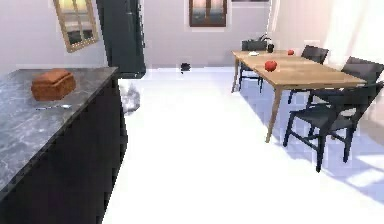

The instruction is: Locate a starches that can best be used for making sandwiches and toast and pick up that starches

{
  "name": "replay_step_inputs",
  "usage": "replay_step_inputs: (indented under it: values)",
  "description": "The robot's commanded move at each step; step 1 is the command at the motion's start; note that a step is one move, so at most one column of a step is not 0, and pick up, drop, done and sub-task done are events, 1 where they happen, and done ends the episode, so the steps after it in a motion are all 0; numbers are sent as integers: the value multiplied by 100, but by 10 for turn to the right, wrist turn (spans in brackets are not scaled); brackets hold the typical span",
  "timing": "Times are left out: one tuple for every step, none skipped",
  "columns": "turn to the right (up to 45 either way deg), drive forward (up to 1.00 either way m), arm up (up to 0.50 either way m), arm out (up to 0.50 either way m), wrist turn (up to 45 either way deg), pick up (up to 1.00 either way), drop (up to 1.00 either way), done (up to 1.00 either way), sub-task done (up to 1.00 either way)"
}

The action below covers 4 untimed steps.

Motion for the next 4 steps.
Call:
replay_step_inputs:
  values:
    - [0, 85, 0, 0, 0, 0, 0, 0, 0]
    - [-450, 0, 0, 0, 0, 0, 0, 0, 0]
    - [-450, 0, 0, 0, 0, 0, 0, 0, 0]
    - [-450, 0, 0, 0, 0, 0, 0, 0, 0]
